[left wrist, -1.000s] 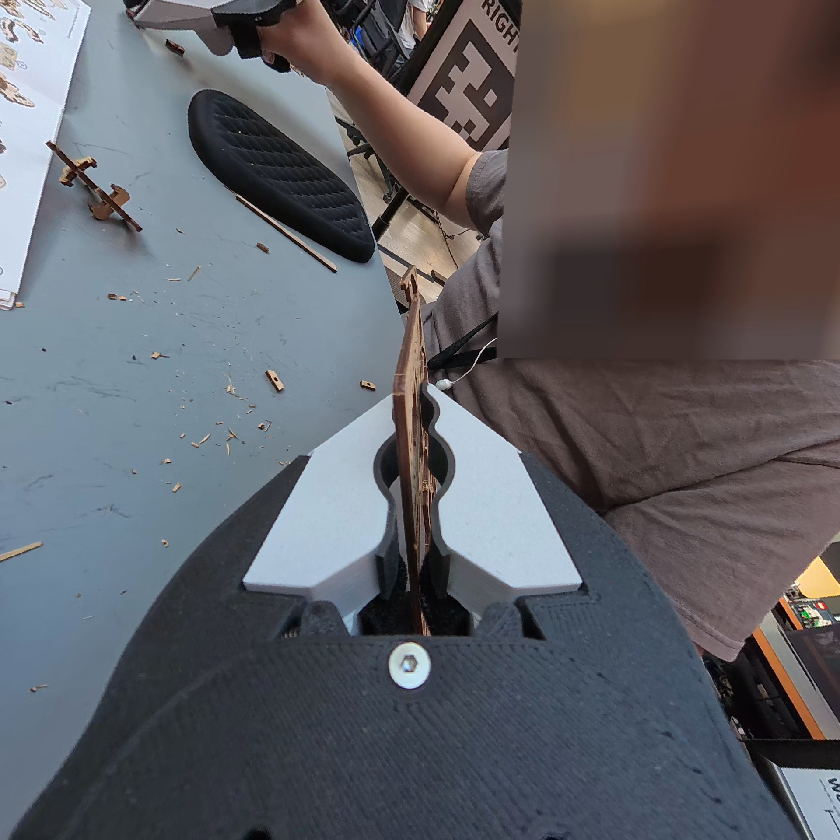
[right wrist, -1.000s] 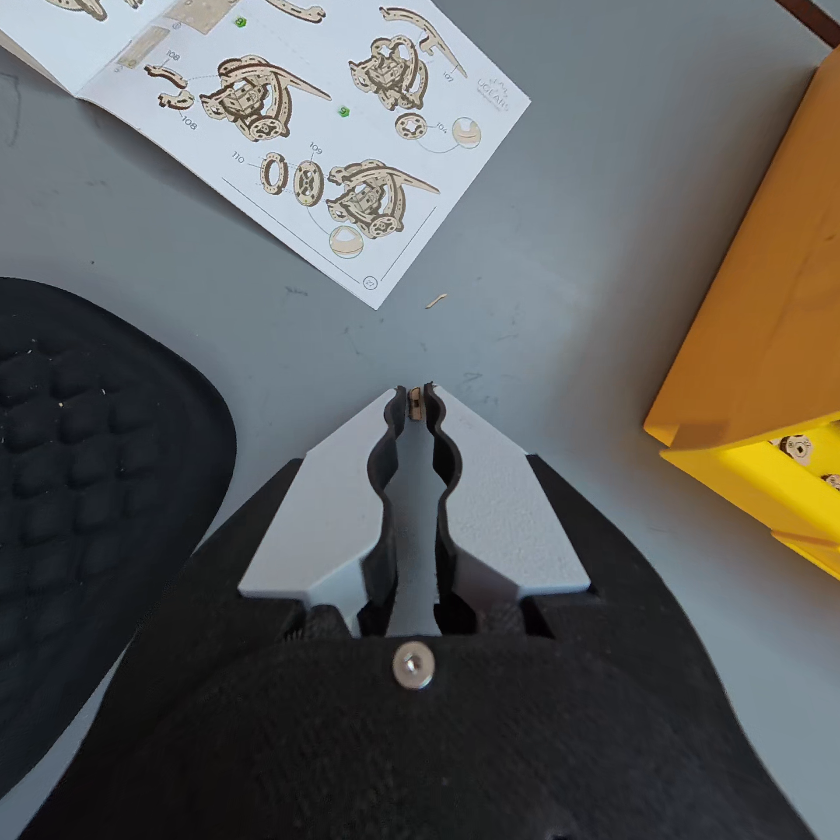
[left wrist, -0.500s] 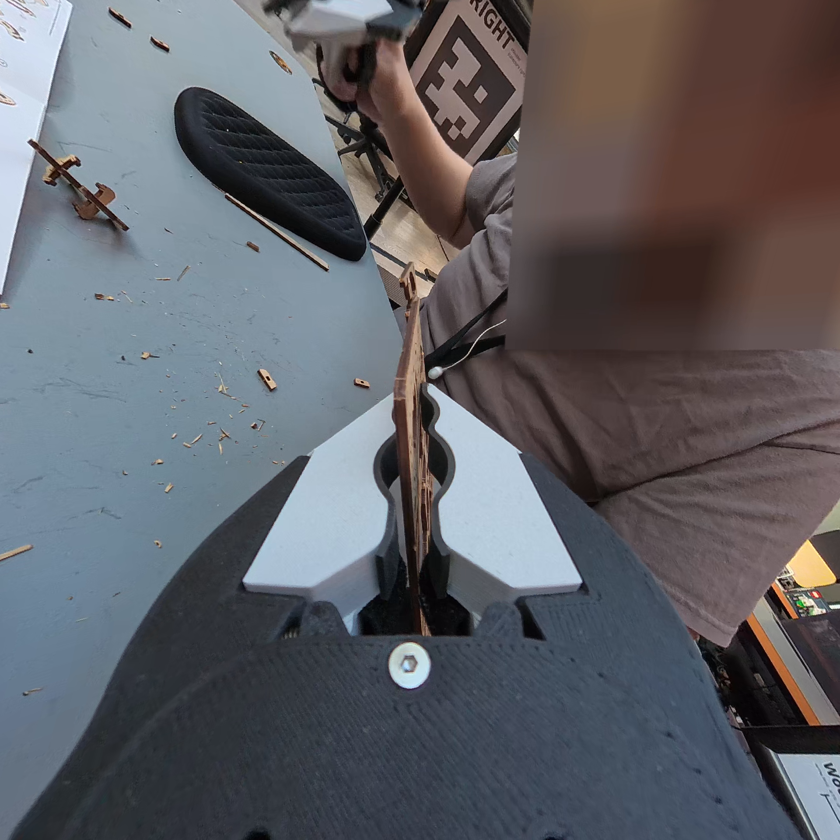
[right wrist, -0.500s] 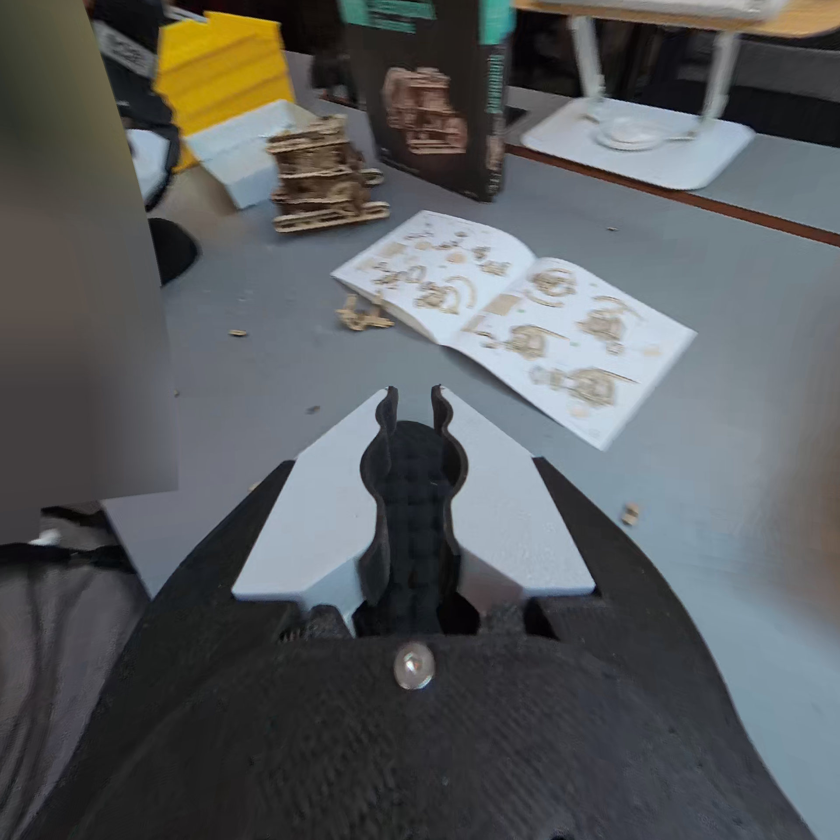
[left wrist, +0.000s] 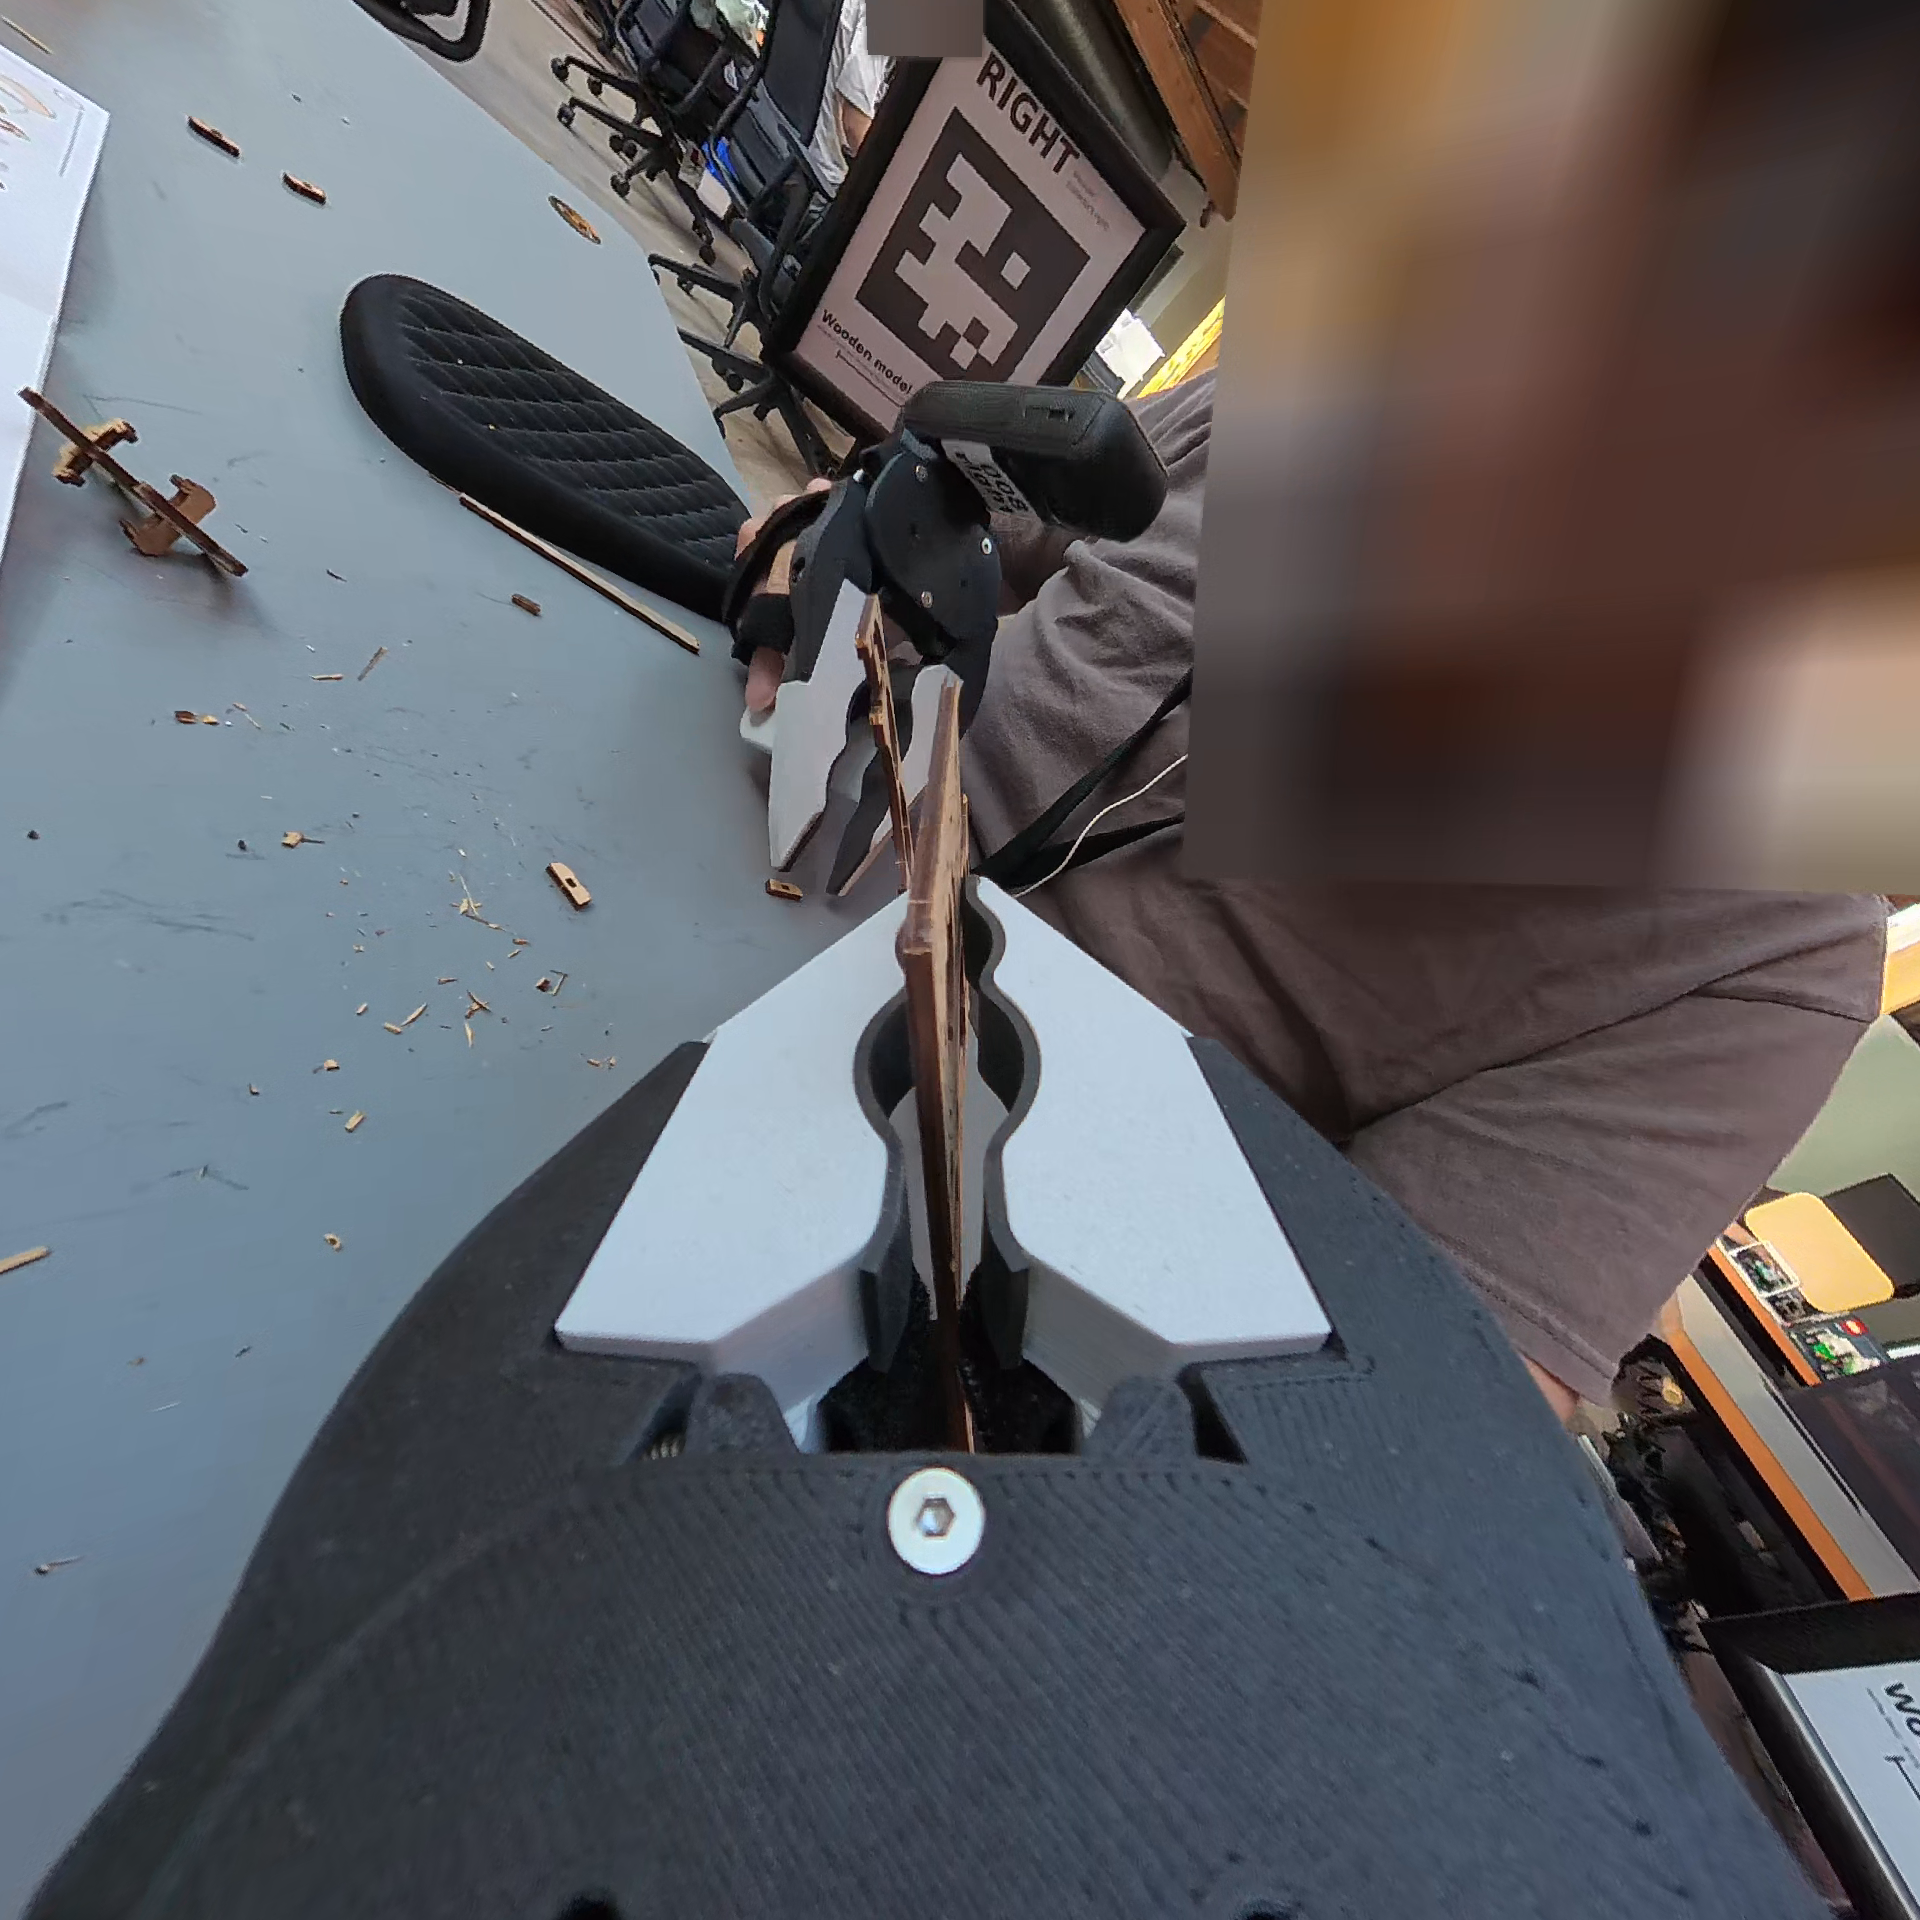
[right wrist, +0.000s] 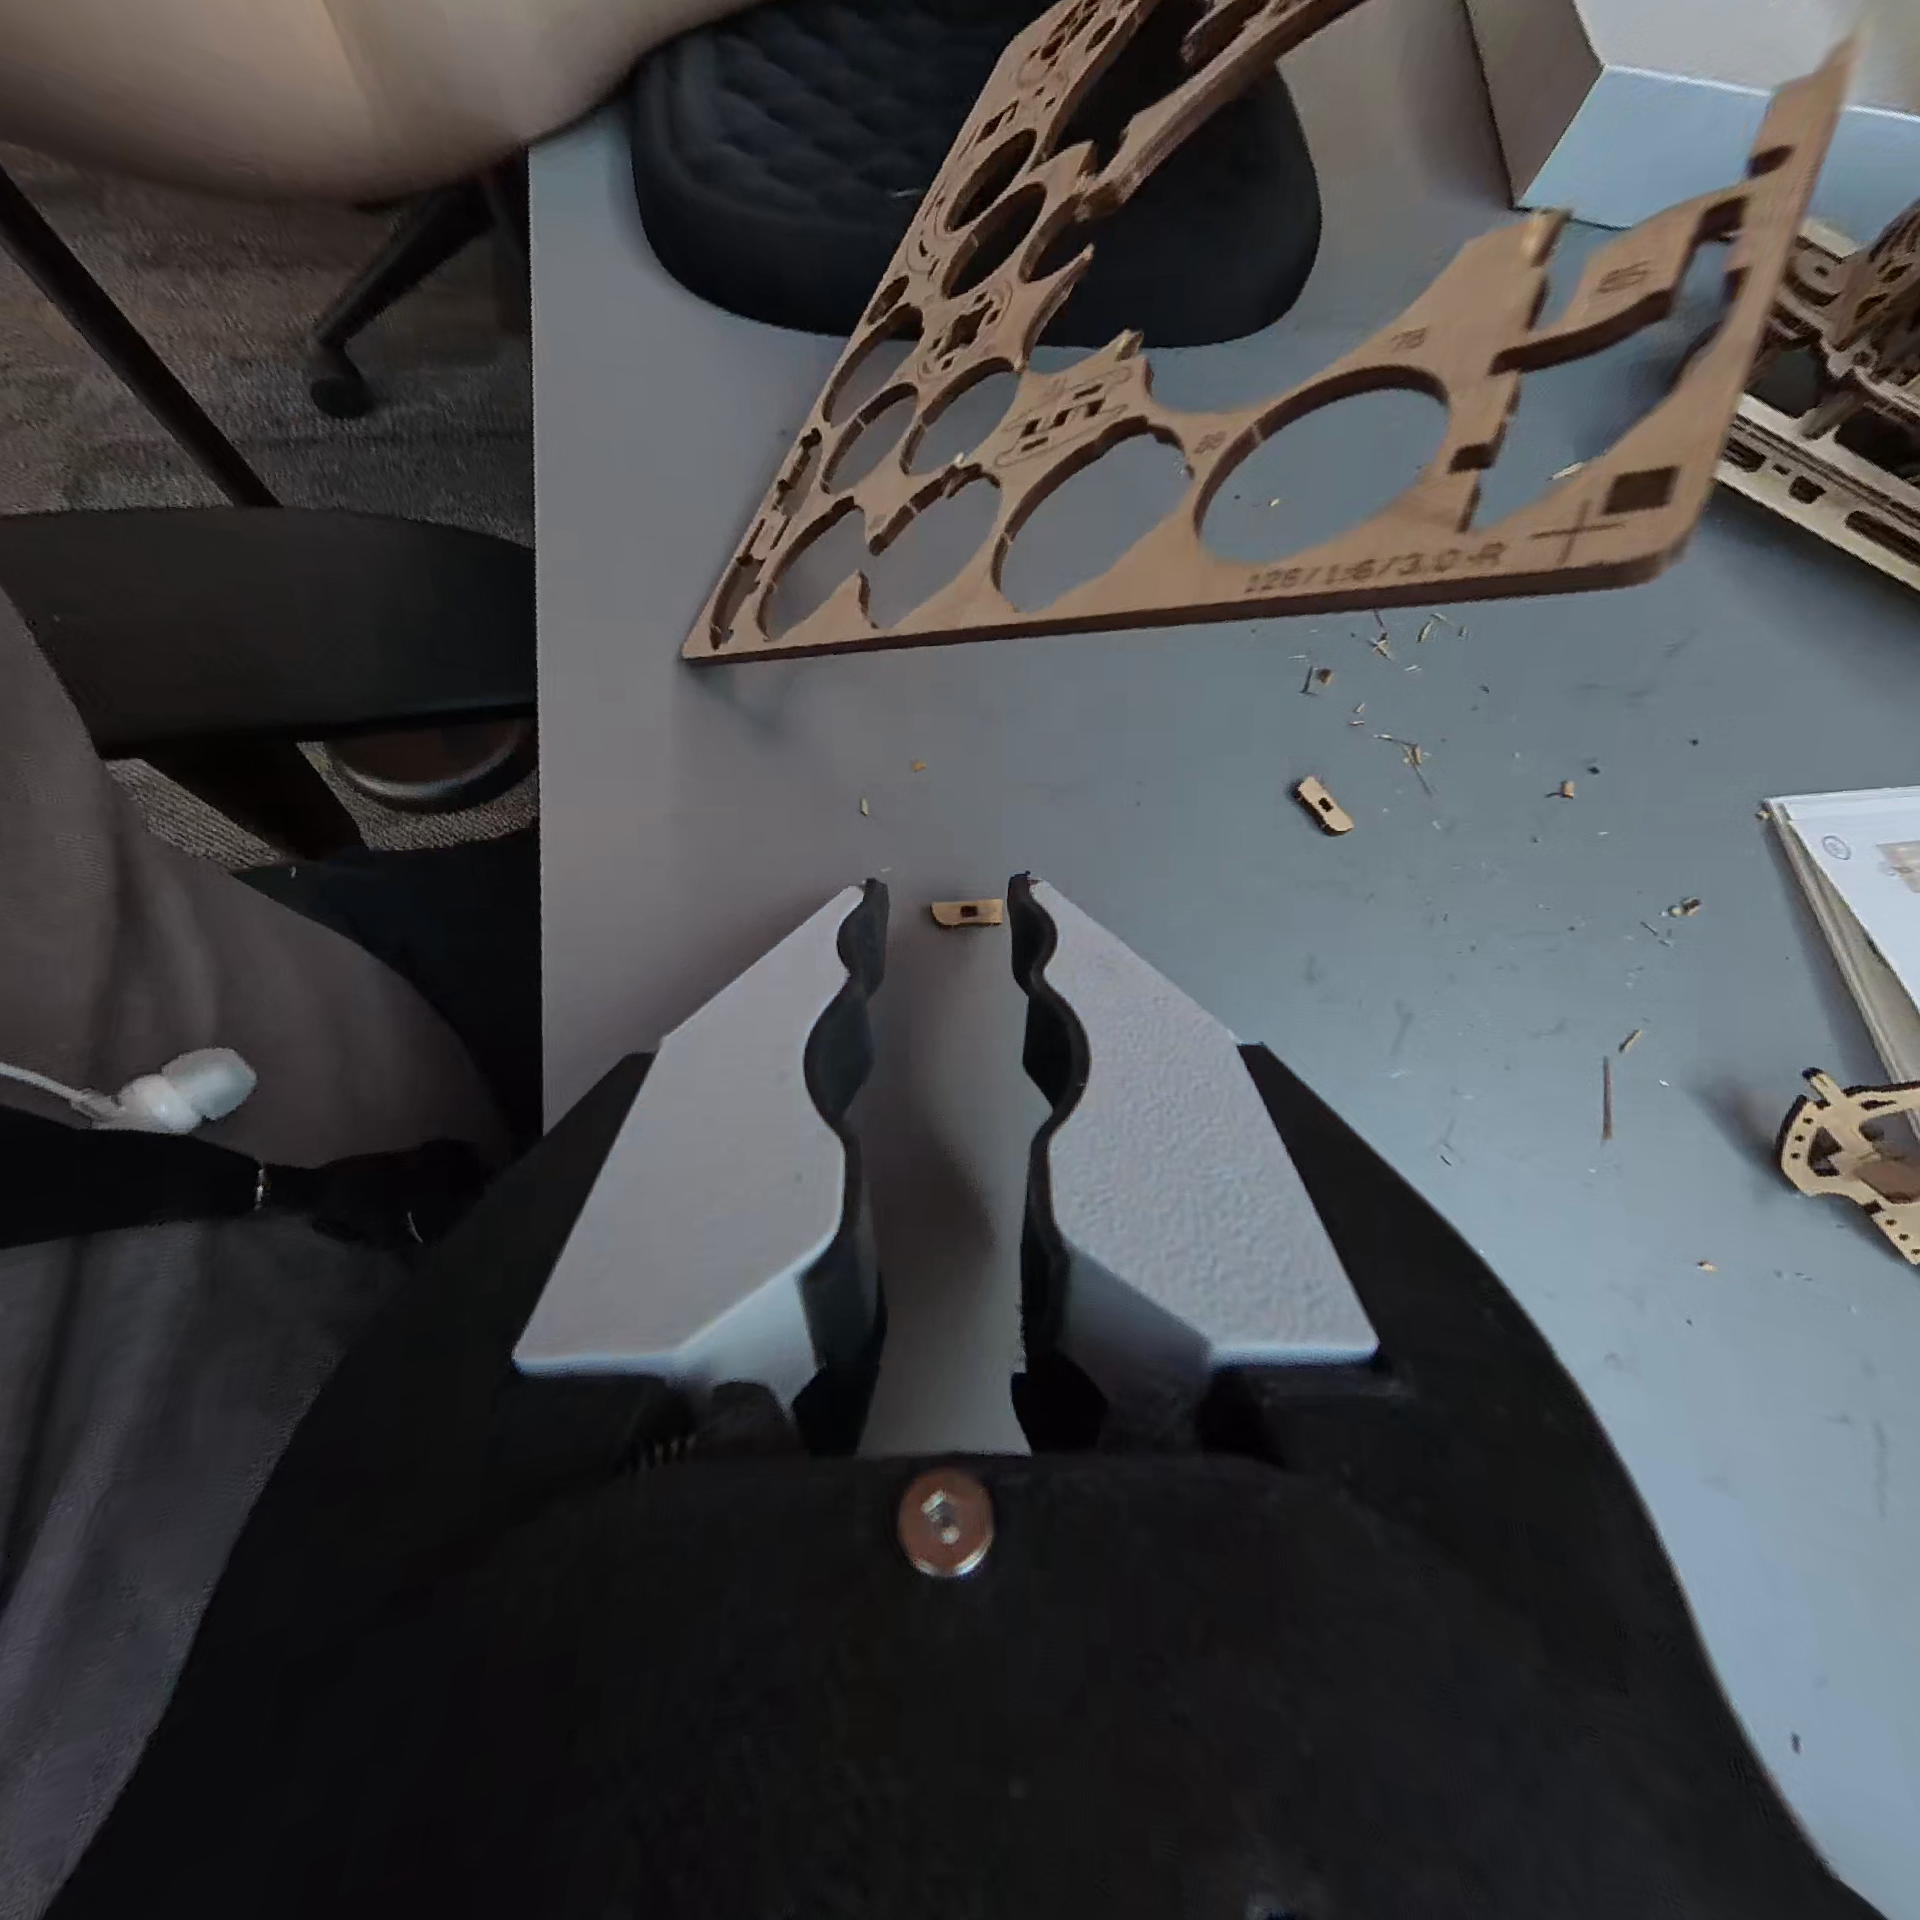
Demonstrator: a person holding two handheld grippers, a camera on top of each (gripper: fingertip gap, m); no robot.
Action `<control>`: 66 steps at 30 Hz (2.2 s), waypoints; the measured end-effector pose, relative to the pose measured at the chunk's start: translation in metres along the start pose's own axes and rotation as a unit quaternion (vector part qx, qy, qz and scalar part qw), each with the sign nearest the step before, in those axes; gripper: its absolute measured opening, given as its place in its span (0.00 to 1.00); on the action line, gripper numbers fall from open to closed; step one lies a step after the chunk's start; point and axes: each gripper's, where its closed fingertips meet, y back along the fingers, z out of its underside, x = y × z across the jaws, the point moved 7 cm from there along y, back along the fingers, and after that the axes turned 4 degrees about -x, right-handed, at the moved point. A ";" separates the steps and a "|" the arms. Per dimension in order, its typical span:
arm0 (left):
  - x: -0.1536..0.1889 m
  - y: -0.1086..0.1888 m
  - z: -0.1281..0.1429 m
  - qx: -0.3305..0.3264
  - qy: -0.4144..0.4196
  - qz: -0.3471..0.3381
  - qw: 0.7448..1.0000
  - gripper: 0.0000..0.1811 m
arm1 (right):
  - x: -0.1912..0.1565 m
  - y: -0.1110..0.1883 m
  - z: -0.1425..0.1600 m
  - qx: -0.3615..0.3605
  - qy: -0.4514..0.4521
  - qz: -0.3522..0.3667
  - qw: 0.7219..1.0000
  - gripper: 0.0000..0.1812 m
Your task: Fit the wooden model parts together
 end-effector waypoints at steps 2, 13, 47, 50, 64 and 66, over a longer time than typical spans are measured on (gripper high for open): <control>0.001 0.001 0.000 0.001 -0.003 0.000 1.000 0.00 | 0.001 -0.006 0.002 -0.021 0.009 0.002 1.000 0.14; 0.005 0.000 -0.001 0.002 -0.011 0.002 1.000 0.00 | 0.013 -0.002 0.006 -0.011 -0.121 -0.073 0.990 0.07; 0.004 -0.010 0.001 -0.024 -0.005 0.011 1.000 0.00 | 0.099 0.227 0.235 -0.415 -0.686 -0.206 0.561 0.06; 0.004 -0.010 0.001 -0.024 -0.004 0.011 1.000 0.00 | 0.095 0.224 0.240 -0.470 -0.670 -0.212 0.534 0.06; 0.003 -0.011 0.002 -0.027 -0.001 0.011 1.000 0.00 | 0.087 0.216 0.245 -0.606 -0.592 -0.181 0.500 0.07; 0.004 -0.011 0.002 -0.027 -0.003 0.010 1.000 0.00 | 0.087 0.215 0.244 -0.607 -0.586 -0.184 0.504 0.09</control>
